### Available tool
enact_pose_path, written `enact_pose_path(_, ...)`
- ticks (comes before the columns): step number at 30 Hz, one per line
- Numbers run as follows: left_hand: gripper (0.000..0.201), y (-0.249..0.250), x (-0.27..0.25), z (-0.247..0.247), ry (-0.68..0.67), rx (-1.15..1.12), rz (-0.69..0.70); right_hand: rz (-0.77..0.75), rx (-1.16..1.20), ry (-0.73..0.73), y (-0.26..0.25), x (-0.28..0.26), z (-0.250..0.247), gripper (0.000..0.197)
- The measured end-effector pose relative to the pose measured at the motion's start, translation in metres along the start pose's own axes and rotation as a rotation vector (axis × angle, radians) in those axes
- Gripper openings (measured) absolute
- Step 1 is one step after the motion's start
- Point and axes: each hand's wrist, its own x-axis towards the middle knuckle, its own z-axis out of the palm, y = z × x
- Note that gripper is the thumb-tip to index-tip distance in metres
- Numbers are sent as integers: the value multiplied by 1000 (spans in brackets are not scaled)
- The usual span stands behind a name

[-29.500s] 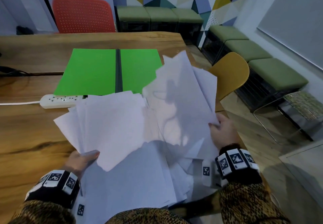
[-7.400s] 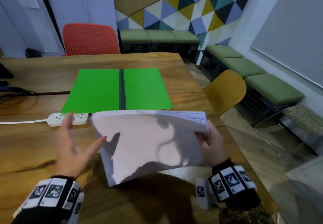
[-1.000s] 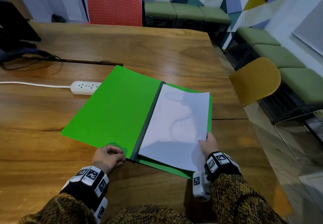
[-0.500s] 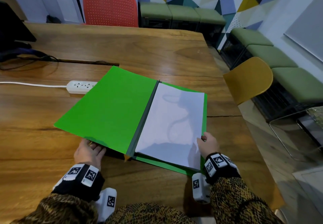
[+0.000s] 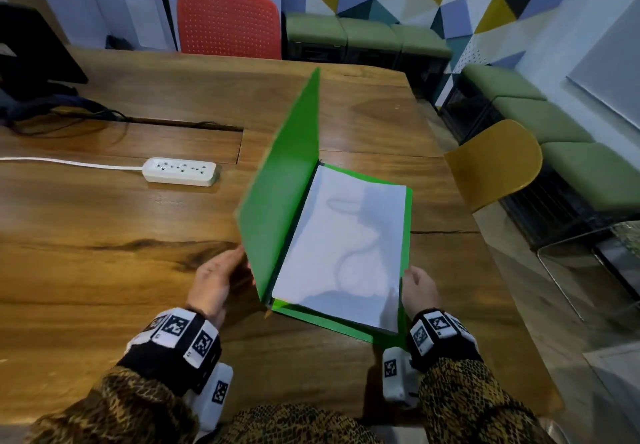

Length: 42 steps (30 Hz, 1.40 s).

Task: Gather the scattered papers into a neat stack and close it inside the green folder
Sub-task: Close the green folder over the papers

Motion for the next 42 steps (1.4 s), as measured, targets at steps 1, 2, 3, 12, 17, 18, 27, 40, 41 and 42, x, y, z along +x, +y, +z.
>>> enact_pose_path(1,25,-3,0,2,-53,64,32,29,38,10,4,-1,-2,32)
enact_pose_path(2,28,-7,3,4,-100,121,56,57,79,24,8,-2,-2,33)
enact_pose_path(3,32,-9,4,6,-140,187,82,99,140,30,11,-2,-3,36)
enact_pose_path(12,43,-37,25,10,-231,938,46,154,326,-113,28,-18,-16,55)
enact_pose_path(17,44,-33,24,11,-197,1035,41,90,137,-220,22,-22,-11,43)
enact_pose_path(18,44,-32,23,10,-181,1028,33,82,120,-234,20,-22,-10,43)
enact_pose_path(27,41,-19,4,-8,13,916,4,-27,-77,-365,-20,-3,22,49)
enact_pose_path(40,59,2,35,-8,69,255,-247,-125,-74,-349,-54,19,40,56)
enact_pose_path(41,61,3,39,-9,69,200,-265,-123,-36,-346,-54,21,41,56)
enact_pose_path(42,64,6,38,-10,77,162,-287,-118,-8,-343,-56,20,40,57)
